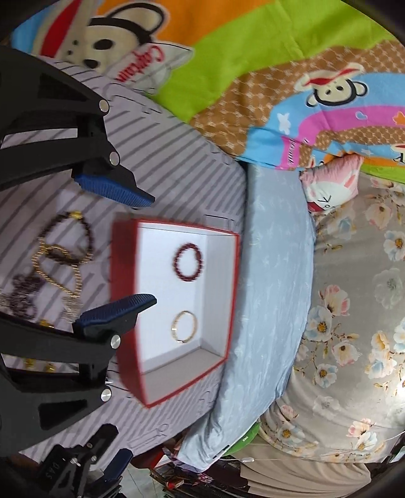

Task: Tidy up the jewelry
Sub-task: 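Move both tools back toward the remaining jewelry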

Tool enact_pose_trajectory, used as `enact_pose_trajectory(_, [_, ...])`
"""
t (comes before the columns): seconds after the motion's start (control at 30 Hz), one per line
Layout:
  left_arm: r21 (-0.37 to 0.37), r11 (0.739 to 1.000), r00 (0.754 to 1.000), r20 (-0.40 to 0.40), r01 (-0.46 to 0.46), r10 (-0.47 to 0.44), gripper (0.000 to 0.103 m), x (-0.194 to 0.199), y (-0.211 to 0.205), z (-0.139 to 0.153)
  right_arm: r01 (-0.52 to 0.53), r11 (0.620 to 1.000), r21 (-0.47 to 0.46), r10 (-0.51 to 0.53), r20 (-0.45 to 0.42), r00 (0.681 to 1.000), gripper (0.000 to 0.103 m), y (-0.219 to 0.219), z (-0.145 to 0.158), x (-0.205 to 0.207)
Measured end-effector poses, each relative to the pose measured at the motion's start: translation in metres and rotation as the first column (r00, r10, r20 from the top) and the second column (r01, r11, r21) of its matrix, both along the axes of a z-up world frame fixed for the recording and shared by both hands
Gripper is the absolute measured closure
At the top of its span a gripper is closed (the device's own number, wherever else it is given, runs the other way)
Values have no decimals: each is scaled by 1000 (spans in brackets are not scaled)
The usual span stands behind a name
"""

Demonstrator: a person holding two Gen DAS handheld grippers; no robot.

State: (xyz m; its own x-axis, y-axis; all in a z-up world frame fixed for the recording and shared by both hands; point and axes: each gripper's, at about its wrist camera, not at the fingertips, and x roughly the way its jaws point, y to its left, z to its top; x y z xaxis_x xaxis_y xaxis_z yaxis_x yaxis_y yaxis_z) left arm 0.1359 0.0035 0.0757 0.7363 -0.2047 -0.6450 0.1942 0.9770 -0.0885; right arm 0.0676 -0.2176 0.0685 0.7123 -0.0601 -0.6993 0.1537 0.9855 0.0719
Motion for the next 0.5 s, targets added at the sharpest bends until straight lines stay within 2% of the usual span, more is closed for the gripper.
enact_pose_trajectory(0.27, [-16, 1000, 995, -98, -20, 19, 48, -43, 19, -43, 29, 999, 33, -26, -80, 996, 35, 0, -36, -48])
enact_pose_trajectory(0.5, [-18, 999, 990, -138, -43, 40, 48, -63, 32, -66, 15, 999, 50, -9, -125, 992, 36, 12, -57, -64])
